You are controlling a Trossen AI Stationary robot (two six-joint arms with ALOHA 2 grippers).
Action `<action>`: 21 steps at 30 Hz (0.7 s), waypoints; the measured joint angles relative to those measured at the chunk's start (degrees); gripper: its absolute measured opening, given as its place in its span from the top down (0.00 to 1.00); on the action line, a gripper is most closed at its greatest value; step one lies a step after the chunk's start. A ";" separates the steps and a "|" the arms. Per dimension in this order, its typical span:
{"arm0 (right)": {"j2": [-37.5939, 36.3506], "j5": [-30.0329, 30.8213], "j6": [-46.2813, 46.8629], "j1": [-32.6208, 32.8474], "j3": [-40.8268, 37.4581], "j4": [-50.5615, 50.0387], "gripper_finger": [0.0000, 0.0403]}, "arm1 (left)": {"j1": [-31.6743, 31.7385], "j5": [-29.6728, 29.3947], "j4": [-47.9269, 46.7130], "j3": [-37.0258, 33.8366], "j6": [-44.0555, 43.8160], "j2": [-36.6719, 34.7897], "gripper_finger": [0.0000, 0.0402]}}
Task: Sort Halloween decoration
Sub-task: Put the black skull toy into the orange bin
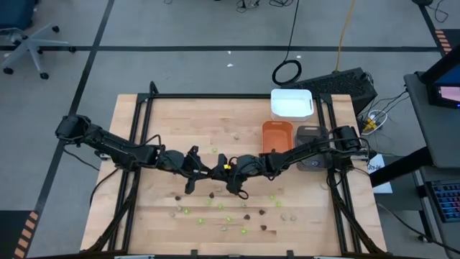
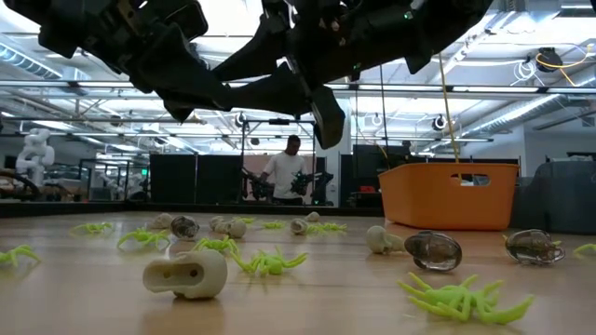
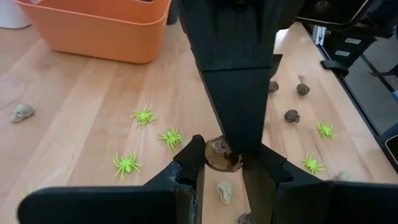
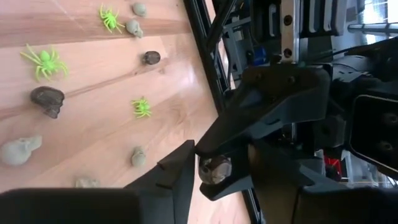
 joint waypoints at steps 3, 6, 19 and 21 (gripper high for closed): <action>0.05 0.25 0.31 -0.05 0.00 -0.51 0.63 | 0.00 0.02 -0.13 0.02 0.02 -0.02 0.81; 0.13 0.25 0.94 -0.26 0.00 -0.47 0.61 | 0.00 0.03 -0.27 0.02 0.04 -0.02 0.81; 0.02 -5.99 1.07 -1.63 0.00 0.77 0.69 | 0.00 0.61 1.13 0.02 0.10 -0.02 0.81; 0.02 -6.09 1.07 -1.87 -0.02 0.72 0.72 | 0.00 0.59 1.23 0.02 0.10 -0.02 0.81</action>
